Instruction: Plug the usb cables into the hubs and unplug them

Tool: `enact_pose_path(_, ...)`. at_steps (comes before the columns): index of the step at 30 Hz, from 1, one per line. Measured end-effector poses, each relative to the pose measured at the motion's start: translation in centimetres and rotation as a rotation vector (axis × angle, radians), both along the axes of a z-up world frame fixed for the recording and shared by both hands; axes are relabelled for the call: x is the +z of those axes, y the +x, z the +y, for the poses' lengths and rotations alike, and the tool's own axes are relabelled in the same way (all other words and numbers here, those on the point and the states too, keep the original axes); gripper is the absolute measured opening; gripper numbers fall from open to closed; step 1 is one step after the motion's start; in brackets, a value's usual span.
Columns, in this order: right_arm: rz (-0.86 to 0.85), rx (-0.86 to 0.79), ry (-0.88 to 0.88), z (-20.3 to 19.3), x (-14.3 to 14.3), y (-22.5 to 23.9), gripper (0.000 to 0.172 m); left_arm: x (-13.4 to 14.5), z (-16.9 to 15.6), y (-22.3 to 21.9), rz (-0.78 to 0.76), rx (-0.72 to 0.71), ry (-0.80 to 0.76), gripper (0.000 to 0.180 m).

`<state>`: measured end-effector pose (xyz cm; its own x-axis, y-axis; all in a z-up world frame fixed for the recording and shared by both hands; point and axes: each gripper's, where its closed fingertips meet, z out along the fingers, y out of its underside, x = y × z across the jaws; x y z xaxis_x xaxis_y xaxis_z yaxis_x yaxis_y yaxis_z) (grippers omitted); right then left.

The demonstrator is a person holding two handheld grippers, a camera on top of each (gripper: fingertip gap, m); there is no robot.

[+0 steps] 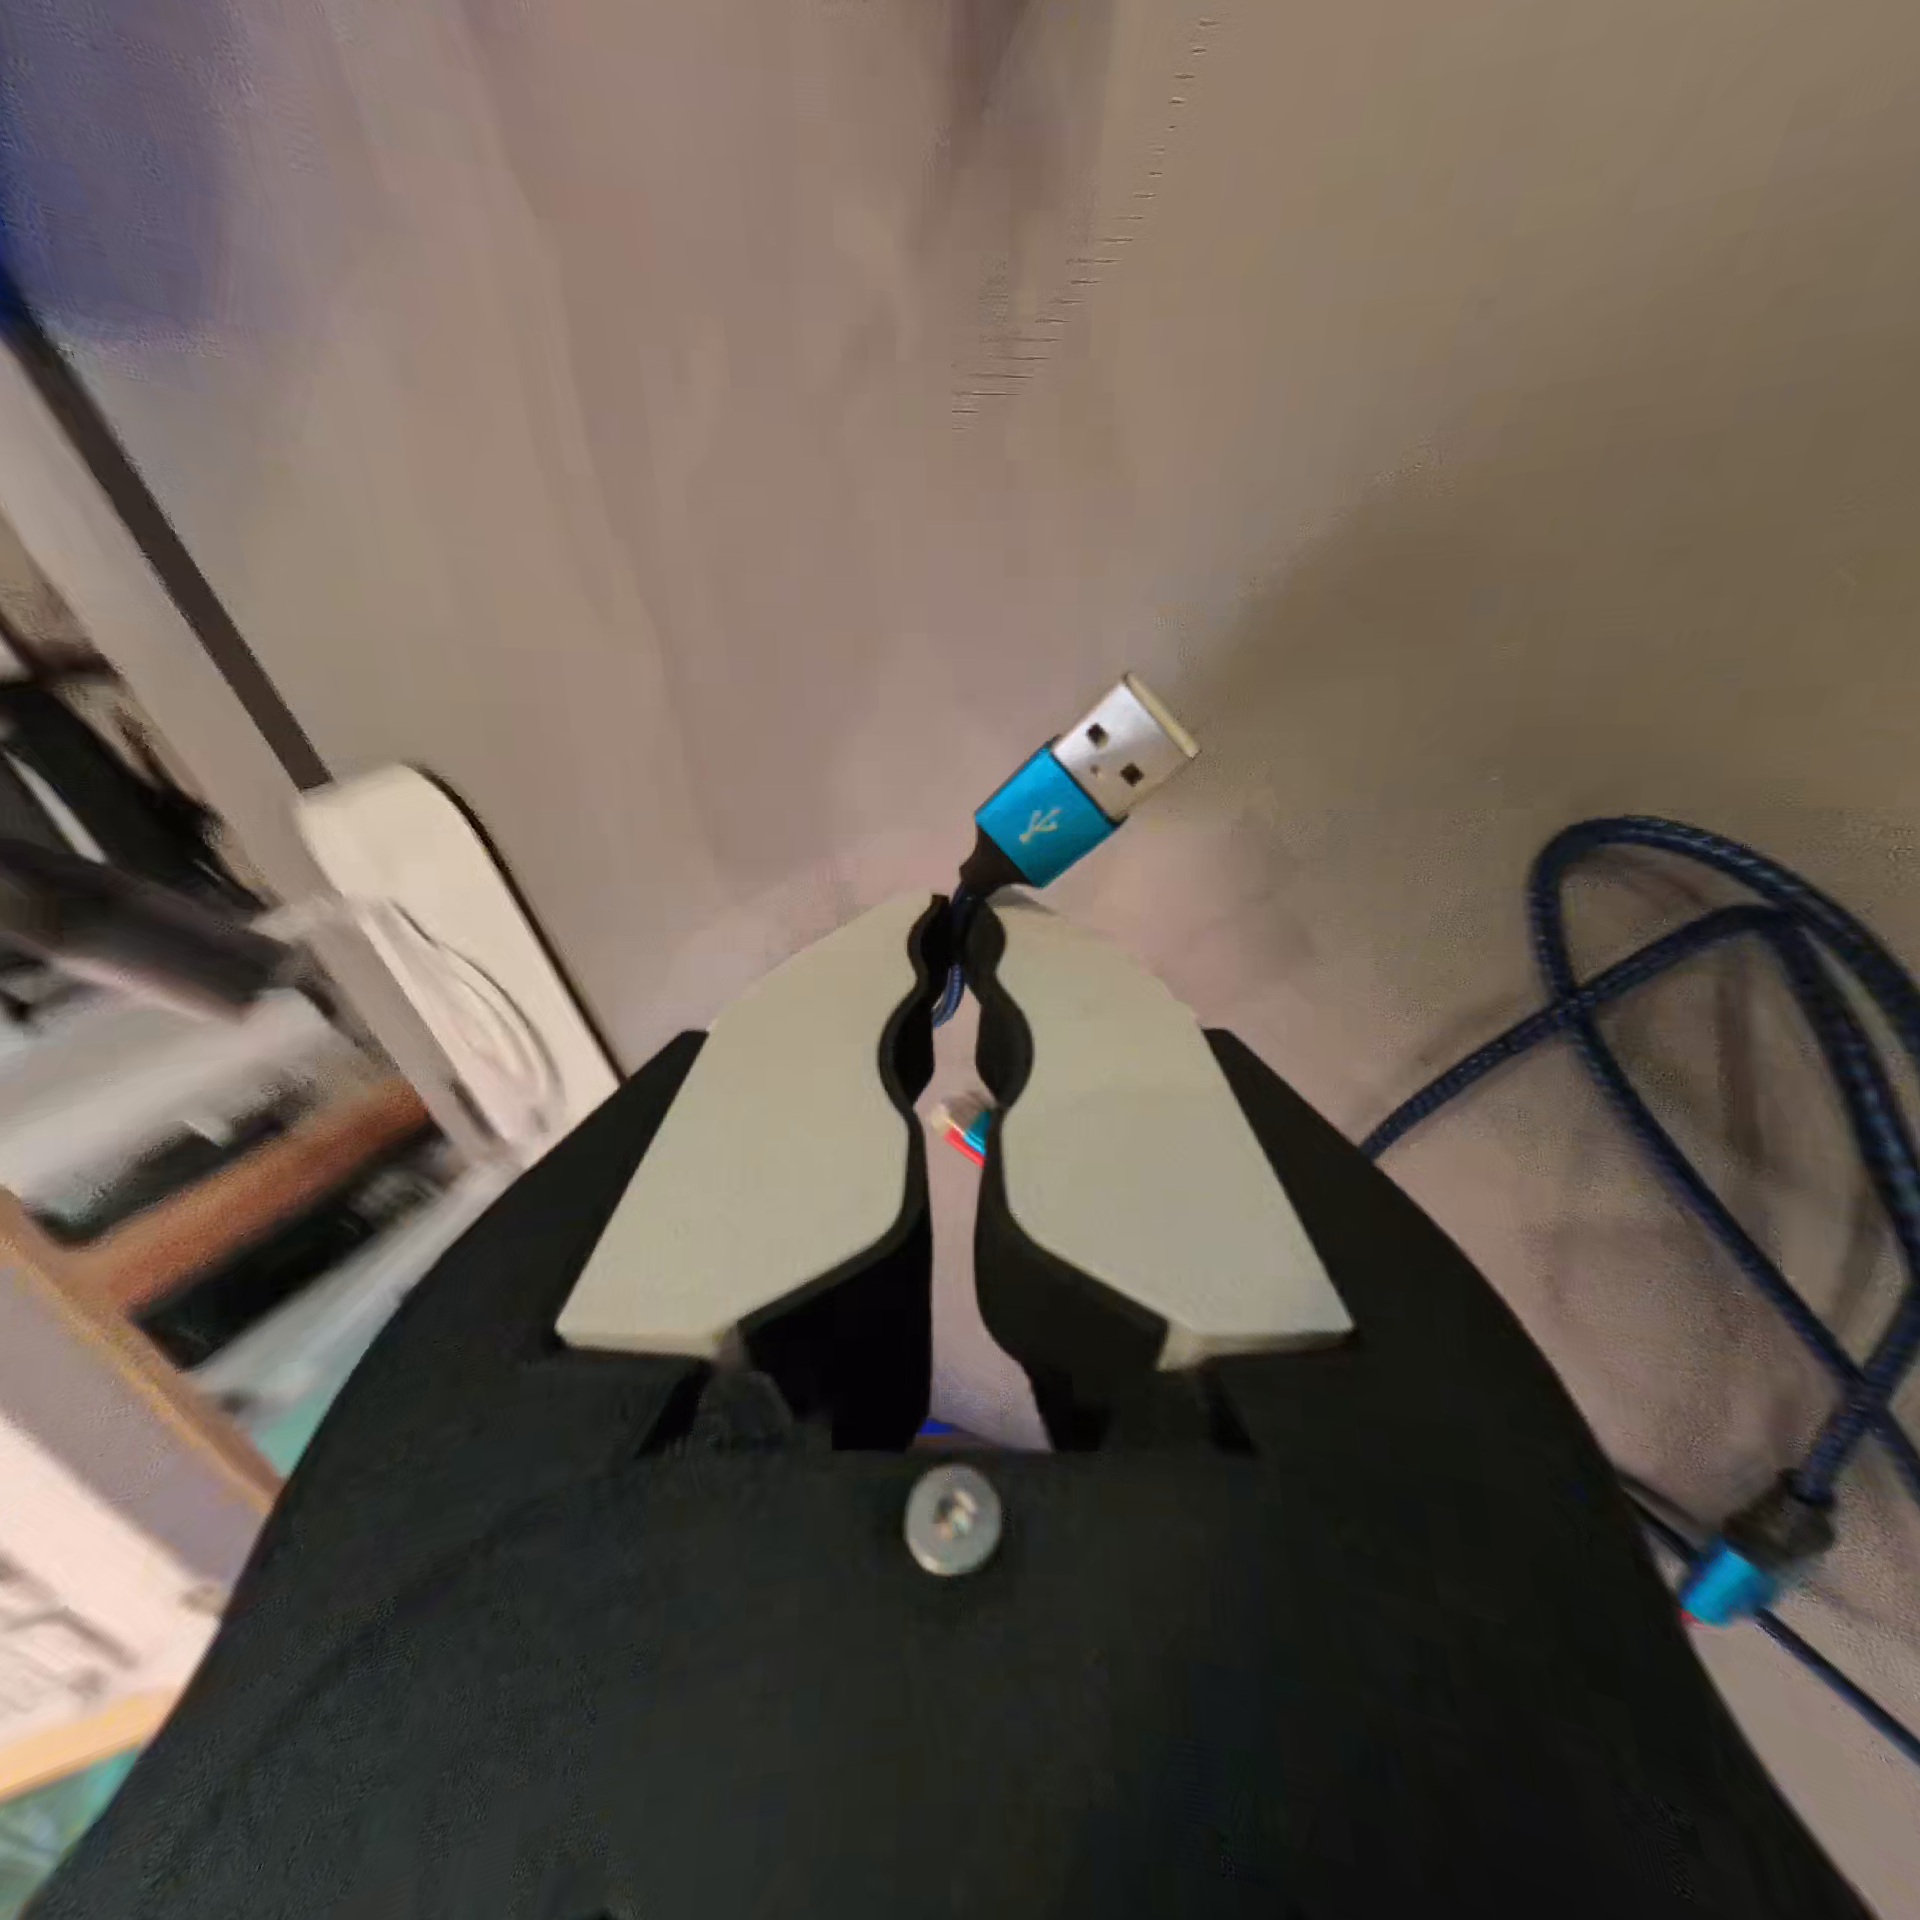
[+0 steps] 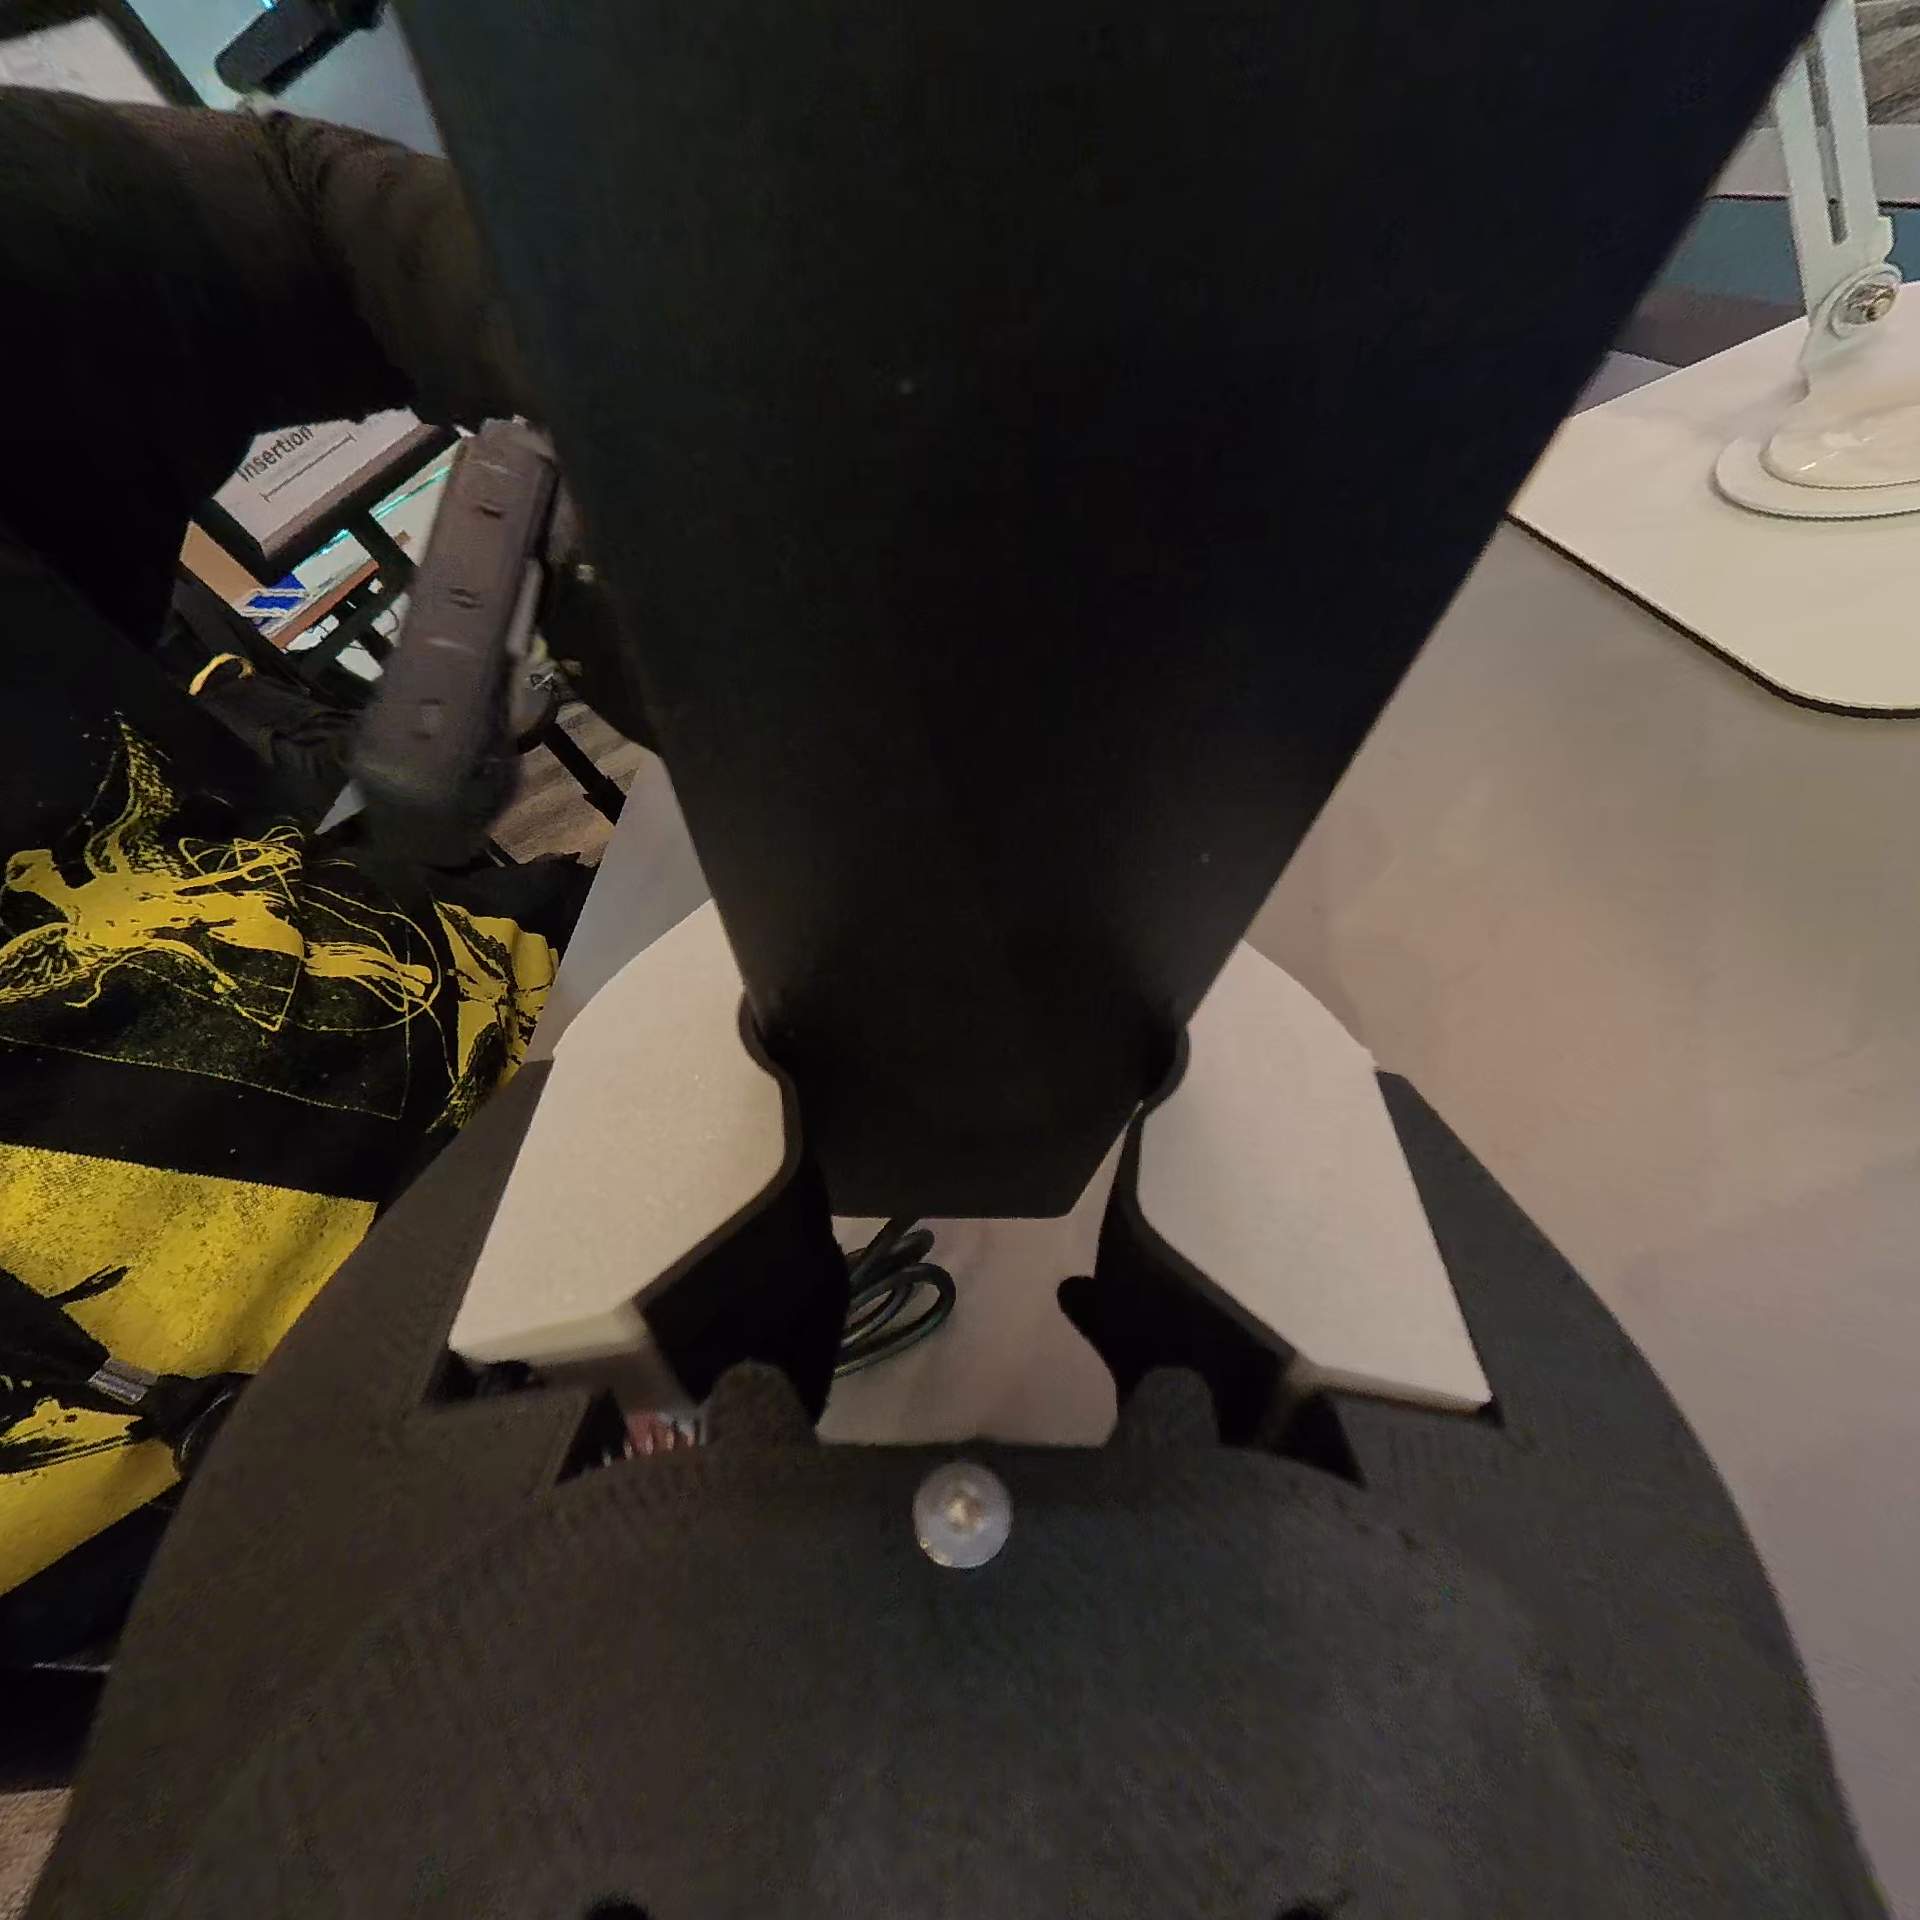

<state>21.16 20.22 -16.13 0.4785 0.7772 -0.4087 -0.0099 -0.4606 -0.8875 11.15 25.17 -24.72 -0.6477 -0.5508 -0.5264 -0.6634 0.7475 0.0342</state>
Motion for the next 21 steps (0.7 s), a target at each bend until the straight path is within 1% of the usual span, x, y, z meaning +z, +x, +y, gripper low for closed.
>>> enact_pose_path(1,-0.001,0.001,-0.001,0.0,0.0,-0.1,0.064,-0.6,0.5,-0.3,0.021,0.057,-0.031,0.002)
enact_pose_path(3,-0.002,0.003,0.000,0.0,0.0,-0.2,0.064,-2.1,1.3,-1.5,0.093,0.201,-0.080,0.002)
enact_pose_path(4,-0.004,0.004,0.001,-0.1,0.0,-0.2,0.064,-2.2,1.4,-1.4,0.079,0.236,-0.103,0.003)
enact_pose_path(6,-0.004,0.003,0.002,-0.1,0.1,-0.2,0.064,-2.0,0.5,-0.4,0.007,0.209,-0.161,0.003)
enact_pose_path(11,-0.004,0.006,0.004,-0.2,0.2,-0.2,0.064,-1.9,-0.6,-0.1,-0.052,0.167,-0.230,0.014)
enact_pose_path(13,-0.006,0.008,0.005,-0.2,0.3,-0.2,0.064,-1.6,-0.9,-0.2,-0.079,0.174,-0.284,0.029)
enact_pose_path(14,-0.006,0.009,0.006,-0.2,0.3,-0.3,0.064,-1.6,-1.0,-0.4,-0.086,0.177,-0.300,0.034)
enact_pose_path(17,-0.006,0.010,0.007,-0.3,0.4,-0.3,0.064,-1.6,-1.6,-0.9,-0.088,0.170,-0.351,0.039)
enact_pose_path(19,-0.007,0.011,0.007,-0.3,0.3,-0.3,0.064,-1.5,-1.9,-1.2,-0.088,0.143,-0.347,0.041)
enact_pose_path(21,-0.008,0.012,0.007,-0.3,0.3,-0.4,0.064,-1.1,-2.5,-1.3,-0.105,0.051,-0.306,0.041)
